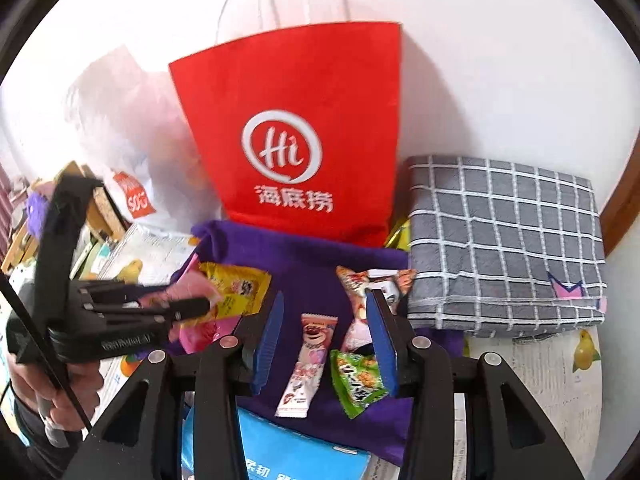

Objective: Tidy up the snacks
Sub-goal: 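Lower the stick snack onto the towel and open the right tool while the left tool lowers the pastry packet, then open the left tool to release the pink pastry packet on the towel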

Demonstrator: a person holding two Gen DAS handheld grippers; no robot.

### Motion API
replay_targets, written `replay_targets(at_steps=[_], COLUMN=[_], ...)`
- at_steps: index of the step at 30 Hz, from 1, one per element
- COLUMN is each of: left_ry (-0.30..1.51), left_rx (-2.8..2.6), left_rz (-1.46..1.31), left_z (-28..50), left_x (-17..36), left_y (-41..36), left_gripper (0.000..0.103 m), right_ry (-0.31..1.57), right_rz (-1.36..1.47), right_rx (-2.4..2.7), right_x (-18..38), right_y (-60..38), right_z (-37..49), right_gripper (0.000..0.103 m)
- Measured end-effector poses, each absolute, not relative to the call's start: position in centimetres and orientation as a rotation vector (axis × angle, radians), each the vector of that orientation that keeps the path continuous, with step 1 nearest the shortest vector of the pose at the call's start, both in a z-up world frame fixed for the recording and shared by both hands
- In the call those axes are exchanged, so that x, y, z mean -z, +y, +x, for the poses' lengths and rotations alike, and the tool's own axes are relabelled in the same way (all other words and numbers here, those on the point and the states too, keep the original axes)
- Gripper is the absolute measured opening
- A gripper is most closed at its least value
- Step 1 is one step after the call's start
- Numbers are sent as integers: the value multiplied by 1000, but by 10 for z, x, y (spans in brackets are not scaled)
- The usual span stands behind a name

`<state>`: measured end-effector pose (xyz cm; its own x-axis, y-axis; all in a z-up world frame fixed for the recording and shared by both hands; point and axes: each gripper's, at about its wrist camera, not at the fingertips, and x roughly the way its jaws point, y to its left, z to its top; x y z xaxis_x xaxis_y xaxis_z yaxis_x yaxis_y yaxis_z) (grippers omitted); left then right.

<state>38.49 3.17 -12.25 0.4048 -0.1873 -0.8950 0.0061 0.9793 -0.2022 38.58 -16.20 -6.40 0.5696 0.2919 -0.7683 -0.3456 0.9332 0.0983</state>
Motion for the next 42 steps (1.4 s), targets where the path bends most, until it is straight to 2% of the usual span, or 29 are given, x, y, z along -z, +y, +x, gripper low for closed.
replay_targets(at_steps=[13, 17, 28, 37, 40, 42], left_ry=[1156, 1154, 1124, 1071, 1034, 1002], left_rx=[106, 108, 106, 150, 160, 164], left_rz=[-197, -207, -227, -229, -233, -229], left_z=[387, 387, 383, 370, 359, 348], left_x=[125, 123, 112, 86, 68, 57], left_y=[38, 40, 46, 42, 43, 45], left_gripper=[41, 51, 51, 51, 52, 62], right_ry=[904, 906, 904, 844, 822, 809], right_rz=[-96, -109, -120, -75, -71, -92], right_rx=[-379, -378, -359, -357, -377, -385], right_x=[67, 68, 66, 36, 25, 21], right_y=[-157, -155, -154, -153, -146, -140], right_z=[384, 383, 381, 358, 341, 326], right_gripper=[43, 43, 43, 43, 47, 47])
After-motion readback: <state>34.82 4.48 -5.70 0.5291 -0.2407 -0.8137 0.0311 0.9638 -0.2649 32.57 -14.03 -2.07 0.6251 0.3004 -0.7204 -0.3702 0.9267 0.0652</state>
